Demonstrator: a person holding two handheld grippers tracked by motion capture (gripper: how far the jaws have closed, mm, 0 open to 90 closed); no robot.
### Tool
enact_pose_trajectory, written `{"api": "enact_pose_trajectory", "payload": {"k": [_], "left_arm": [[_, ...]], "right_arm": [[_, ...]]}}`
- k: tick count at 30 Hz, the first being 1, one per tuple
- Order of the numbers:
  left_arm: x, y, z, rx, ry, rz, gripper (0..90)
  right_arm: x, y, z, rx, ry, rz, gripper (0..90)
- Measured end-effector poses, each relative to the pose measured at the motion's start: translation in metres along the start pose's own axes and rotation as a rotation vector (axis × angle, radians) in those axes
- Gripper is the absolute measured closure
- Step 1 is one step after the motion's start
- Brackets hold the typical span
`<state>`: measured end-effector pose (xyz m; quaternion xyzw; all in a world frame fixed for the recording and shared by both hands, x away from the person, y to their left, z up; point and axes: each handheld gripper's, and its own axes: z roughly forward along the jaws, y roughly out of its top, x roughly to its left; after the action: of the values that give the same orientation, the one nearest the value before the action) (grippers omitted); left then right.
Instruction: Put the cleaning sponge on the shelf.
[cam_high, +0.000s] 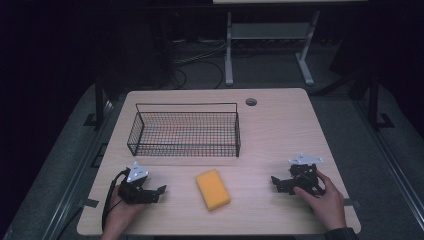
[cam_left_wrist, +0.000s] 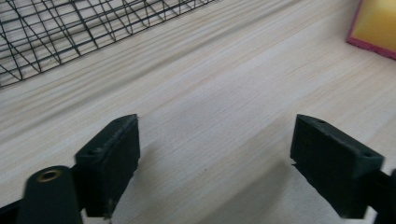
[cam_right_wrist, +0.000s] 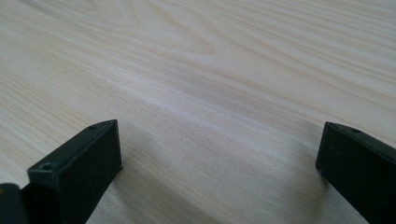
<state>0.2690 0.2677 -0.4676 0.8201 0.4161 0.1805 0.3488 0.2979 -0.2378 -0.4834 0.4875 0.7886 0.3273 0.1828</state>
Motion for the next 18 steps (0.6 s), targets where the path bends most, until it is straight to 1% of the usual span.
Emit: {"api": "enact_pose_trajectory", "payload": {"k": [4, 6, 7, 10, 14, 15, 18], "left_arm": [[-0.003, 0.004, -0.003, -0.005, -0.008, 0.003, 21.4], [-0.004, 0.006, -0.004, -0.006, -0.015, -0.001, 22.8], [-0.006, 0.008, -0.004, -0.006, -0.025, -0.004, 23.9], [-0.008, 0.011, -0.006, -0.004, -0.035, 0.007, 28.0], [-0.009, 0.014, -0.006, -0.003, -0.047, 0.01, 33.2], [-0.01, 0.016, -0.005, -0.001, -0.06, 0.01, 35.1], [-0.011, 0.018, -0.005, 0.007, -0.066, 0.018, 39.7]], "right_arm": [[0.0, 0.0, 0.0, 0.0, 0.0, 0.0, 0.0], [0.0, 0.0, 0.0, 0.0, 0.0, 0.0, 0.0], [0.0, 0.0, 0.0, 0.0, 0.0, 0.0, 0.0], [0.0, 0.0, 0.0, 0.0, 0.001, 0.001, 0.0], [0.0, 0.0, 0.0, 0.0, 0.0, 0.0, 0.0], [0.0, 0.0, 0.0, 0.0, 0.0, 0.0, 0.0], [0.0, 0.0, 0.0, 0.0, 0.0, 0.0, 0.0]]}}
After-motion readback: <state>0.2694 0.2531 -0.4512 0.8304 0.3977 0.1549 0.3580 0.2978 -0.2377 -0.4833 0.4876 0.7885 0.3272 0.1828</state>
